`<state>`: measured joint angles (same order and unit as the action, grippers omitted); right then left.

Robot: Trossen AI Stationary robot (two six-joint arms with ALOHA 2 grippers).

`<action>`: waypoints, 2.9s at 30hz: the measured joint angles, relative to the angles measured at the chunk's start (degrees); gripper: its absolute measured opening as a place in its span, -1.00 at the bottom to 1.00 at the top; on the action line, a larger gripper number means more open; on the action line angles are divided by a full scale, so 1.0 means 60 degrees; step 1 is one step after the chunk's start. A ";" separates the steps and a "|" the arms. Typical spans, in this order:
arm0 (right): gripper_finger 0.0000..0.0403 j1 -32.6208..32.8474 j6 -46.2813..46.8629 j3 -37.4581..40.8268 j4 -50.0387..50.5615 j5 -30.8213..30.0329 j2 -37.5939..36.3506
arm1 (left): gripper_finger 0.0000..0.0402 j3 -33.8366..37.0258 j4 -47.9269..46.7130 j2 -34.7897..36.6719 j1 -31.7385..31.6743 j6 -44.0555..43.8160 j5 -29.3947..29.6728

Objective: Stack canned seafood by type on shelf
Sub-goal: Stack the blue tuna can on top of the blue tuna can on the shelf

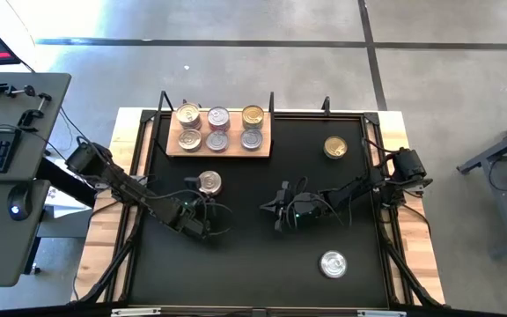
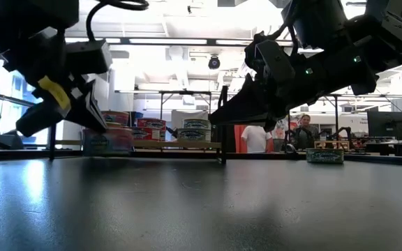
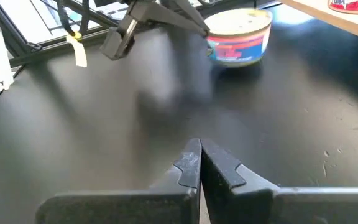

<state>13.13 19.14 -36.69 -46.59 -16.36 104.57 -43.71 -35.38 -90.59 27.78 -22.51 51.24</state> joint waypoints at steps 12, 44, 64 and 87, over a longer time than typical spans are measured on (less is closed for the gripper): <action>-1.00 0.0000 -0.0014 0.0000 0.0062 0.0000 0.0000 | -0.99 -0.0116 -0.0115 0.0030 0.0010 -0.0223 0.0190; 0.31 -0.1976 -1.0930 -0.7095 0.3310 0.1428 0.4260 | -1.00 -0.0127 0.0117 0.0041 0.0126 -0.0647 0.0365; 0.22 -0.1920 -0.7296 -0.7962 0.5683 0.0519 0.4088 | -1.00 -0.0522 -0.2706 0.1322 0.1297 -0.3697 0.0353; -0.07 0.0106 -0.3411 0.0152 -0.1837 -0.0066 0.0022 | 0.09 0.2664 0.4654 0.1789 -0.1382 0.1689 -0.1591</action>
<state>13.76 -1.33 -35.77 -57.61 -16.76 104.71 -27.72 -7.45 -79.85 19.48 -12.38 41.70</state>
